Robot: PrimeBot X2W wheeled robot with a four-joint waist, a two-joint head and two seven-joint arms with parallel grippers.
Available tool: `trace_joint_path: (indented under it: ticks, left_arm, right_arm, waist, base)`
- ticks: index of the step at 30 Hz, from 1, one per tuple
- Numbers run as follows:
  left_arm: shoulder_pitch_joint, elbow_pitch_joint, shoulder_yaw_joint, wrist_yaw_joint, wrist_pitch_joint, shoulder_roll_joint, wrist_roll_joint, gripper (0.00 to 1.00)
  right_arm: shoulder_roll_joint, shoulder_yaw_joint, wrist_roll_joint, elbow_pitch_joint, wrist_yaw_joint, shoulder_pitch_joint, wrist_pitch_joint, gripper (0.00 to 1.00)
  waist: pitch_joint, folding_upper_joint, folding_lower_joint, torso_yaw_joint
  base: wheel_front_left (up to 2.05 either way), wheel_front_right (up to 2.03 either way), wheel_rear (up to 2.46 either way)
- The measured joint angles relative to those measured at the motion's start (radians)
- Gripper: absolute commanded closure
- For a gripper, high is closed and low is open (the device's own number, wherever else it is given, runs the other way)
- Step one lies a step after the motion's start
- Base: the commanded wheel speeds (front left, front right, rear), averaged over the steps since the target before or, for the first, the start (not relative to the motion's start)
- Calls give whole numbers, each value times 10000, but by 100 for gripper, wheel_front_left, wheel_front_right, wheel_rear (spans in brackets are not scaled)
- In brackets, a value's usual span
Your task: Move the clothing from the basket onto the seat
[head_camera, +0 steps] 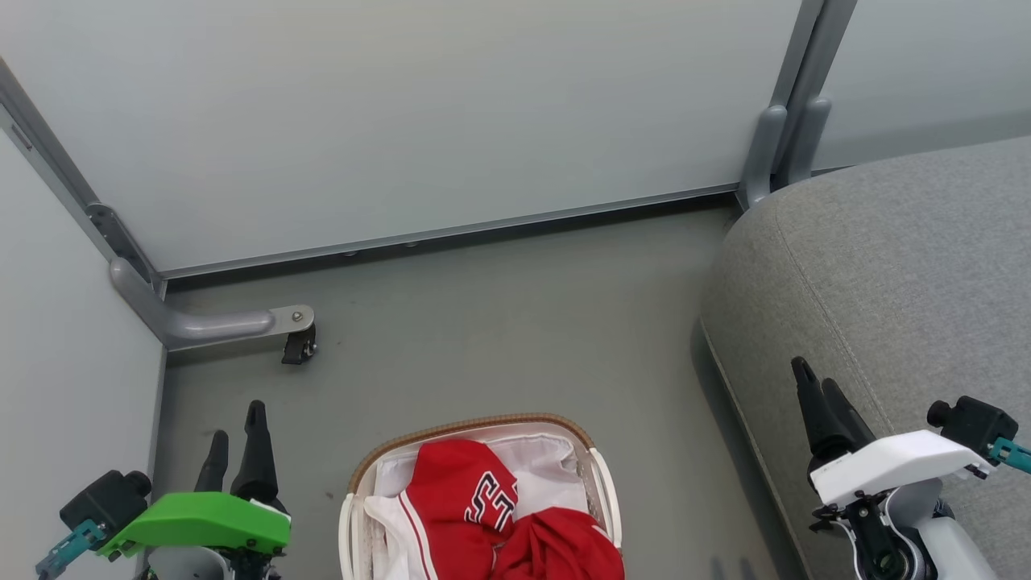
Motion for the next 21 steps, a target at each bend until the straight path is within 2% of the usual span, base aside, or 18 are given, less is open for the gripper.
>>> trace_joint_path:
  ticks: [21]
  left_arm:
    - [180,-178,-757,596,-637,272,2518,0]
  right_arm:
    - [15,82,-2863,81,-2,25,-644,0]
  waist:
    - [18,0,0,-82]
  base:
    - [0,0,0]
